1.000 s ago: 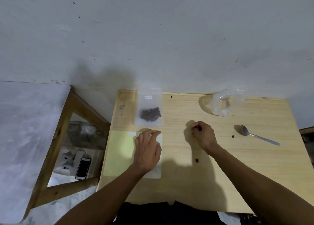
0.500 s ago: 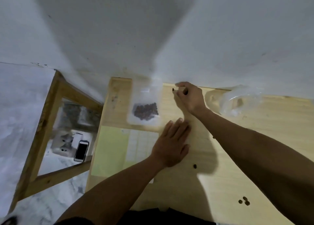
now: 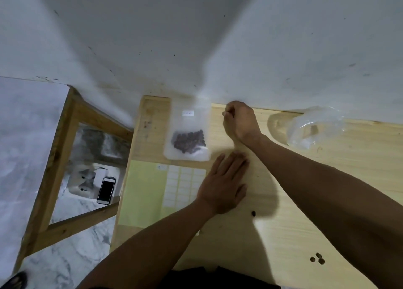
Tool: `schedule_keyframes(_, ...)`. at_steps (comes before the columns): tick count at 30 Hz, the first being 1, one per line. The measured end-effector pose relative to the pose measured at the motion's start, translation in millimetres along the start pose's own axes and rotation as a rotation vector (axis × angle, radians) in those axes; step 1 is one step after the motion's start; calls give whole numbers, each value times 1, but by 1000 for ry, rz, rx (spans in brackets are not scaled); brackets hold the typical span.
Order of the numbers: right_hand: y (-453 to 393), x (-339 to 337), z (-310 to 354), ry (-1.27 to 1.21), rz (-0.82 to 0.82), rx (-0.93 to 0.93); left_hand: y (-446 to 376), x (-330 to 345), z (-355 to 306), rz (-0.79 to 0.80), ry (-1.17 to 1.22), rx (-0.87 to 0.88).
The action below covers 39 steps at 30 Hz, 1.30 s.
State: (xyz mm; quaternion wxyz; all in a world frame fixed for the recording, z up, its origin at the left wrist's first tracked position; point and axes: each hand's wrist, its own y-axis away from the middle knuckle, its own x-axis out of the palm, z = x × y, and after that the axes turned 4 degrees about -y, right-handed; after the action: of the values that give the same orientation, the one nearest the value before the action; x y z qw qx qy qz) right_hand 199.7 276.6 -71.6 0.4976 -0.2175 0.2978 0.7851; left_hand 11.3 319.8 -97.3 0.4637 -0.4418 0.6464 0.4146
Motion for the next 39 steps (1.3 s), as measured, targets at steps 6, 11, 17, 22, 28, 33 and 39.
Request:
schedule_keyframes(6,27,-18,2,-122,1,107,-1,-4,1,-18,6,12)
schedule_keyframes(11,95,-46,-24,-491,-183,310,0,-5,-2,-65,2,0)
schedule_keyframes(17,193,-56,-59,-558,-188,456,0,-3,-3,-36,-66,-10)
schedule_keyframes(22,241,-34,-69,-364,-118,439,1,-1,-1,-41,-85,-9)
schedule_keyframes(28,263,-10,-68,-244,-177,416,1,-1,-2,-56,-65,-22)
schedule_keyframes(33,270,-2,-64,-165,-206,289,10,2,-12,-36,-32,-61)
schedule_keyframes(39,273,-2,-60,-155,-184,316,23,9,-15,-91,-36,-77)
